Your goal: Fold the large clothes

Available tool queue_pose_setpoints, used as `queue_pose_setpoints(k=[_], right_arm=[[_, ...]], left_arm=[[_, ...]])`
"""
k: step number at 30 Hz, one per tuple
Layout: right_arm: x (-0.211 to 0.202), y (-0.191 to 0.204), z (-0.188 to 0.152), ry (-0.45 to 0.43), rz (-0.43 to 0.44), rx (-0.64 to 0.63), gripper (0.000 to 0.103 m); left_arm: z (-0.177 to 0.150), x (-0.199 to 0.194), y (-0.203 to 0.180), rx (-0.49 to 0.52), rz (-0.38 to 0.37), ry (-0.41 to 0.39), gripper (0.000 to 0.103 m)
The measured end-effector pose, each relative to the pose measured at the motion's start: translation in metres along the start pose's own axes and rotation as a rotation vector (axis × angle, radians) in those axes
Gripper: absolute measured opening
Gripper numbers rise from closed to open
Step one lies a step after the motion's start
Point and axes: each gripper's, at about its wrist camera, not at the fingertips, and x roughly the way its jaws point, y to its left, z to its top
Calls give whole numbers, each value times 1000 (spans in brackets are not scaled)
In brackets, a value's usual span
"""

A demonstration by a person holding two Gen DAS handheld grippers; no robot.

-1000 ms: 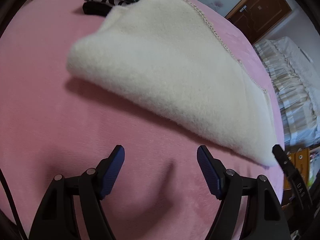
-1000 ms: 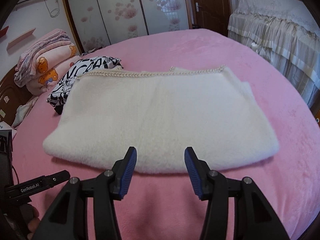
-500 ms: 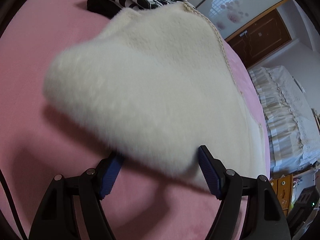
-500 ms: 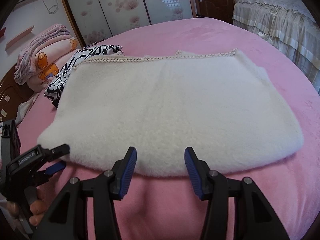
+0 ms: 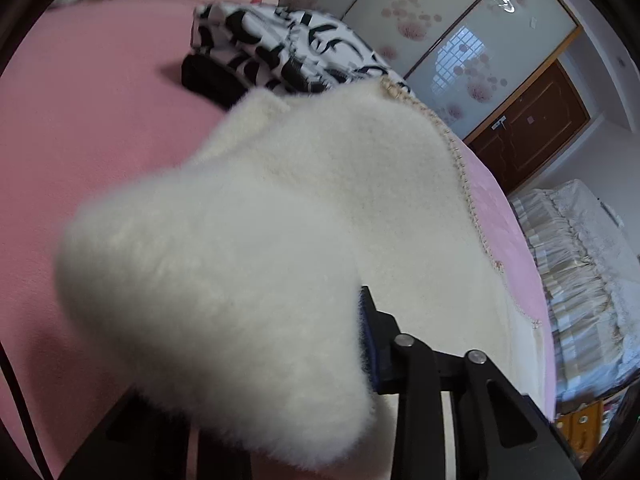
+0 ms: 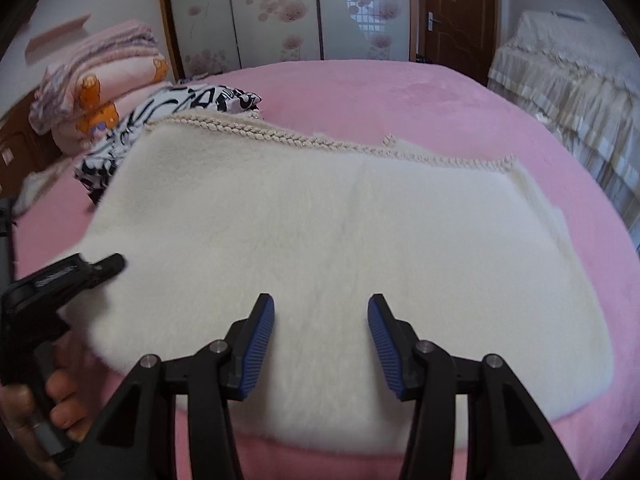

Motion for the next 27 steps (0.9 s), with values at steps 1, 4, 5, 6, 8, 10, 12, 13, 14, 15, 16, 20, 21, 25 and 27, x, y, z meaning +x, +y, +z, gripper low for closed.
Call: queue_pose_setpoints(k=[1, 4, 5, 6, 8, 10, 12, 13, 14, 15, 16, 20, 21, 25, 27], right_arm=[[6, 3, 4, 8, -9, -20, 24], [20, 10, 12, 19, -2, -63, 19], [23, 13, 12, 17, 2, -89, 18], [30, 16, 11, 34, 9, -118, 18], [41, 17, 7, 60, 19, -154, 19], [43, 12, 6, 59, 50, -150, 19], [43, 3, 7, 69, 91, -123, 19], [44, 0, 7, 75, 109, -105, 19], [44, -3, 8, 80, 127, -89, 19], [44, -9, 9, 88, 155, -63, 19], [43, -15, 10, 97, 180, -39, 19], [16, -71, 8, 119, 313, 193, 15], [4, -88, 5, 95, 292, 245, 15], [-47, -160, -21, -5, 109, 380, 15], [-64, -199, -39, -19, 20, 440, 16]], left_arm=[[0, -5, -10, 34, 21, -29, 24], [3, -20, -38, 126, 66, -104, 20], [3, -26, -48, 154, 71, -130, 20], [2, -34, -49, 176, 69, -145, 20], [1, -47, -66, 230, 76, -177, 19], [-3, -58, -88, 305, 80, -215, 19], [-8, -66, -113, 374, 75, -244, 19], [-9, -69, -126, 407, 69, -255, 19], [-16, -78, -139, 439, 63, -267, 19], [-21, -82, -156, 481, 52, -280, 19], [-26, -85, -165, 513, 44, -289, 19], [-51, -92, -219, 657, 0, -309, 19], [-62, -89, -236, 692, -16, -305, 19], [-104, -71, -281, 776, -96, -250, 19], [-128, -55, -297, 811, -143, -194, 19]])
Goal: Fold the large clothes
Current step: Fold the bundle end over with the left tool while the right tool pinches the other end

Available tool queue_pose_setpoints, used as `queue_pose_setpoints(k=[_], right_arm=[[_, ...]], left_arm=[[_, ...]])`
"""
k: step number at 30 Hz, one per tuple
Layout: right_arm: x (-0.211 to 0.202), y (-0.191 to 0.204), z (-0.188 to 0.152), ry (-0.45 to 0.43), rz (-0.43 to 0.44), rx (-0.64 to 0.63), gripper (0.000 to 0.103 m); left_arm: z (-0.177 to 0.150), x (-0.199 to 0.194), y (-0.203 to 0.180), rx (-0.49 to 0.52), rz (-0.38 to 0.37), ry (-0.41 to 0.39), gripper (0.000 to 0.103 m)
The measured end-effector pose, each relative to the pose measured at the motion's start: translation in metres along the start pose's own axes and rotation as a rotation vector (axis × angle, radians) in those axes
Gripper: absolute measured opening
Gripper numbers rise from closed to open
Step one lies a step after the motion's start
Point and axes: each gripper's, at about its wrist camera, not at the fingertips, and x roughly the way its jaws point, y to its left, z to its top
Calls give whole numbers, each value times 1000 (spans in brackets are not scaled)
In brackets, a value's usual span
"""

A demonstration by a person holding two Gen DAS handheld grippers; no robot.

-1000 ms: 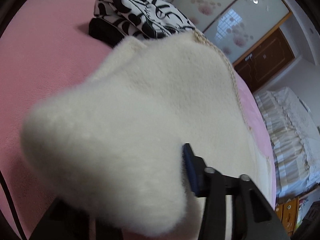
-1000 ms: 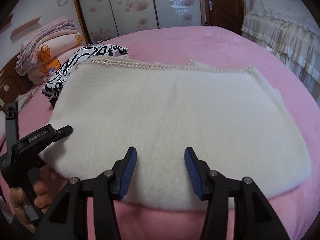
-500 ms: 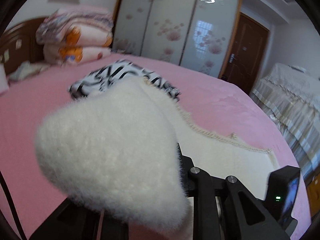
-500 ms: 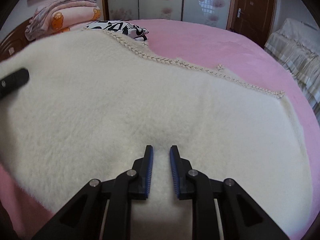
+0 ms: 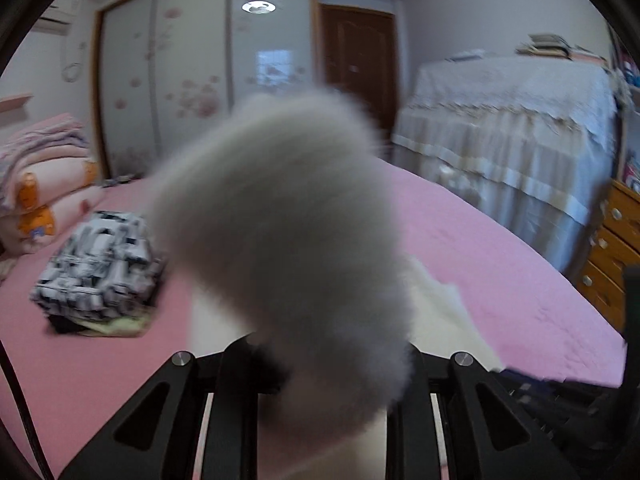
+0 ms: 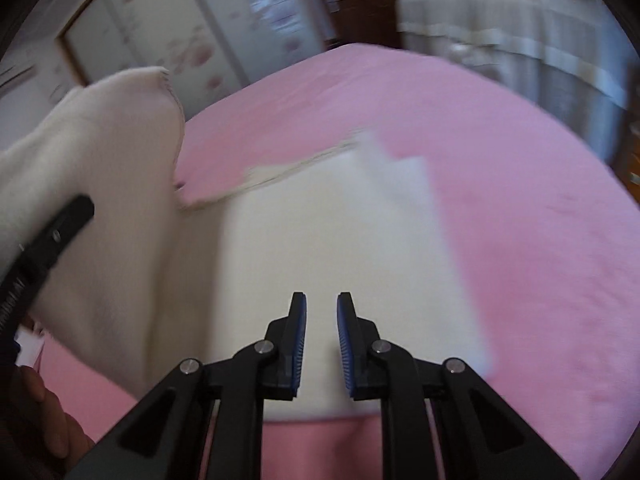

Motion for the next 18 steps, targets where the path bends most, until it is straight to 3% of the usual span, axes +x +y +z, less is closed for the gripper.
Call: queue_pose_setpoints(k=[4, 5, 8, 10, 12, 15, 18], right_arm=[[-14, -59, -3, -3, -111, 62, 16], [-14, -69, -5, 2, -133, 73, 16], [-12, -87, -12, 21, -153, 98, 16], [-8, -85, -14, 37, -141, 95, 16], [-5, -82, -16, 53, -123, 86, 16], [-4, -71, -13, 47, -107, 74, 16], [-12, -67, -5, 27, -76, 72, 16]], left_arm=[[-37, 44, -50, 70, -123, 179, 19], [-48, 55, -60, 99, -117, 213, 19], [-64, 59, -73, 177, -78, 213, 22], [-57, 56, -67, 160, -127, 236, 37], [-45, 48, -58, 122, -208, 266, 64], [-30, 20, -55, 120, -224, 244, 81], [-24, -10, -43, 95, -236, 228, 84]])
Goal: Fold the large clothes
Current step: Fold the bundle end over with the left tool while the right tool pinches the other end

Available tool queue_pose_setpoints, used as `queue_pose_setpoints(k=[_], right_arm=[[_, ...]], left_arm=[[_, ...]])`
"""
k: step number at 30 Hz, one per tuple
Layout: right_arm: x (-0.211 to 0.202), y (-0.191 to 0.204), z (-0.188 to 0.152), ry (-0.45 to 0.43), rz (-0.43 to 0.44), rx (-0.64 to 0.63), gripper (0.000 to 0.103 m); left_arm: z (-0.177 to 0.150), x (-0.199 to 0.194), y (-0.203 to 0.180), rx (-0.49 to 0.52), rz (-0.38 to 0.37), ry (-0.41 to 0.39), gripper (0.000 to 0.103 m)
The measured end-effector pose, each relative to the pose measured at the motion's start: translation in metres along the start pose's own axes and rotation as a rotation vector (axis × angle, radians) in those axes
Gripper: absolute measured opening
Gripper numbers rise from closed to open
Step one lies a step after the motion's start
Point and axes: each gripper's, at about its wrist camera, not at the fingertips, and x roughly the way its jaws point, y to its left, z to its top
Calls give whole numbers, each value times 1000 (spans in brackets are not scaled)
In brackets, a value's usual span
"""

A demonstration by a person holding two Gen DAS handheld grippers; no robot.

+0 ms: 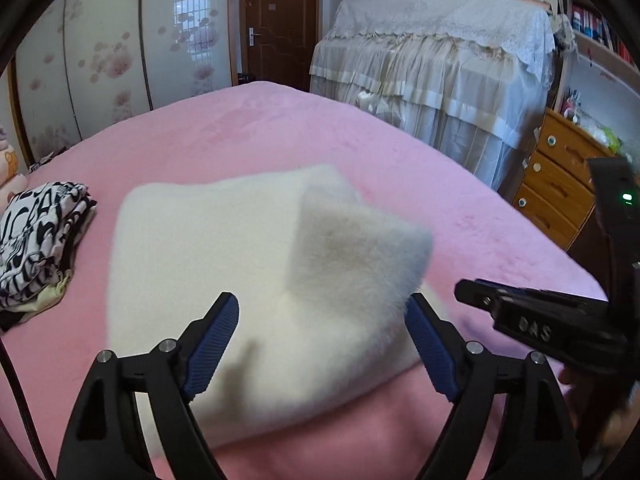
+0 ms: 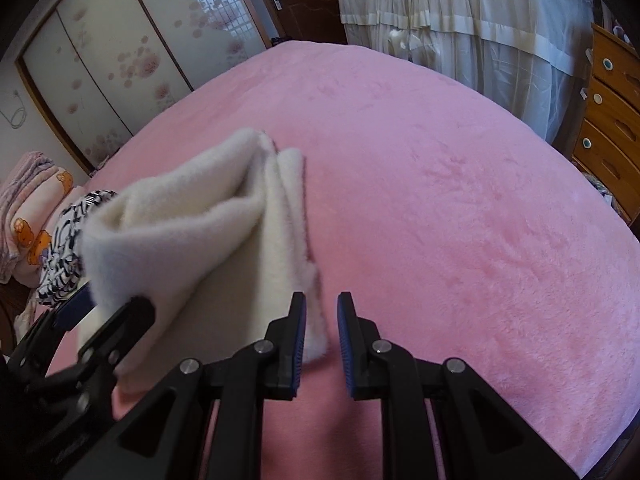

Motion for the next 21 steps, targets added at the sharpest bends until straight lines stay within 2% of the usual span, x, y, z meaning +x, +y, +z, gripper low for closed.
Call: queue_pose_setpoints(k=[3, 5, 7, 10, 13, 17, 21], right_arm=[[-13, 2, 5, -2, 56, 8, 29], [-22, 6, 8, -8, 99, 5, 43], [-31, 14, 13, -22, 129, -24, 45], [-37, 35, 19, -15, 176, -81, 45], [-38, 56, 28, 0, 228, -123, 45], [-24, 85, 39, 39, 234, -197, 45], [17, 105, 48, 159, 200, -276, 43]], left_arm=[[-4, -30, 22, -63, 32, -24, 86], [-8, -43, 43, -116, 83, -23, 88], [-15, -52, 70, -174, 147, -11, 88], [-29, -47, 111, -251, 239, 55, 88], [-41, -39, 145, -351, 238, 115, 88], [-52, -20, 169, -420, 221, 179, 88], [-52, 3, 178, -432, 185, 222, 88]])
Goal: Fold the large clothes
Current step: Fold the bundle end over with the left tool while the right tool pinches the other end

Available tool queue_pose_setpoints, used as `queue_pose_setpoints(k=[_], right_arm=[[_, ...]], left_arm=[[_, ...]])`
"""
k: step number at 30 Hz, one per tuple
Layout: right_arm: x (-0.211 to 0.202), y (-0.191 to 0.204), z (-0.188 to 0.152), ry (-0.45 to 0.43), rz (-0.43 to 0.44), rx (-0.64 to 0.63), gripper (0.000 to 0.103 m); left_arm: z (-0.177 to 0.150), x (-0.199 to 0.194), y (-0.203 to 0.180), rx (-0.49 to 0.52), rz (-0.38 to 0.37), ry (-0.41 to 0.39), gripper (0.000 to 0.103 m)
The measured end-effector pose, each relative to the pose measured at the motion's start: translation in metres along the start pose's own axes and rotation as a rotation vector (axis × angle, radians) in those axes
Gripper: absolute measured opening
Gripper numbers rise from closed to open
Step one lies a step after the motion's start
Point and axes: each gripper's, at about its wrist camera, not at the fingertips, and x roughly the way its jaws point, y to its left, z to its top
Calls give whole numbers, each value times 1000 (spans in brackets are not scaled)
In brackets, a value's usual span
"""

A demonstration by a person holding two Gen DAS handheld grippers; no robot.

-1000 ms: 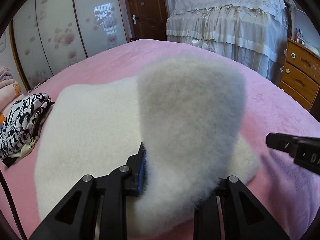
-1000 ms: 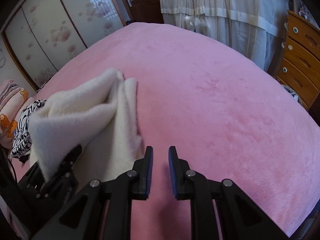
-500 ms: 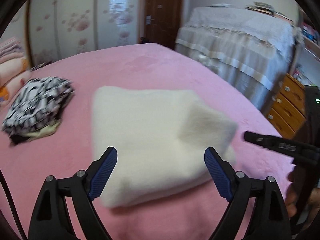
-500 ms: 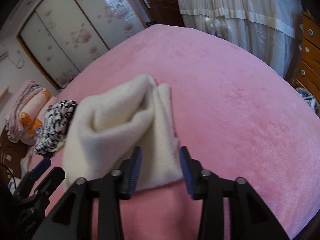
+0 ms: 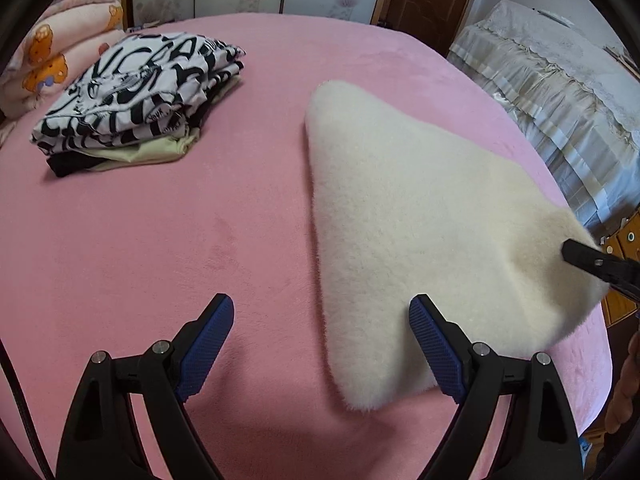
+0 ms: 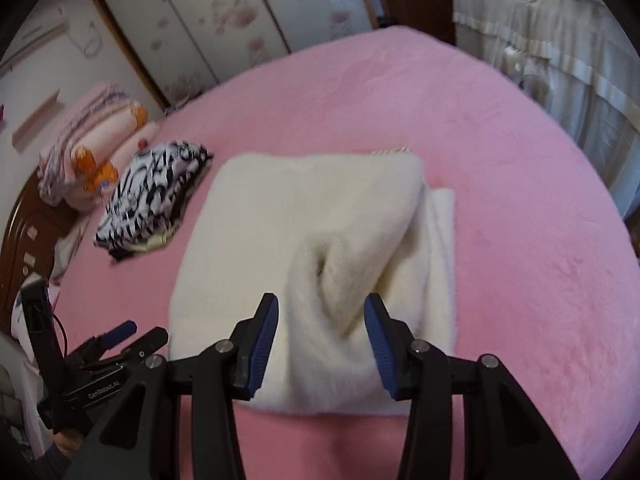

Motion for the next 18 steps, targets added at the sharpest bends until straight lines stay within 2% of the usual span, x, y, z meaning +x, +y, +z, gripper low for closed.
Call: queue_pose_setpoints(k=[1, 2, 6, 8, 10, 11, 13, 16, 18], right_arm=[[11, -1, 3, 38, -7, 3, 25], [20, -2, 5, 62, -4, -3, 19], [21, -9, 5, 58, 9, -16, 15], [-6, -18, 1, -25, 2, 3, 14], [-28, -30, -8, -86, 41, 41, 14], [-31, -34, -14, -99, 29, 46, 14], [-25, -46, -30, -93, -16, 69, 14], [11, -80, -58, -34, -4, 178, 14], [28, -91, -70, -30, 1, 227, 14]], left_arm=[[2, 5, -1, 5, -6, 12, 88], [5, 9, -2, 11, -9, 21, 88], [14, 13, -10, 28, -22, 31, 88], [16, 7, -18, 43, -44, 18, 88], [14, 3, -28, 66, -73, 10, 88], [11, 4, -34, 78, -78, 13, 88], [2, 14, -44, 97, -71, 33, 88], [-14, 35, -52, 84, -104, 98, 88], [-22, 44, -56, 70, -123, 127, 88]])
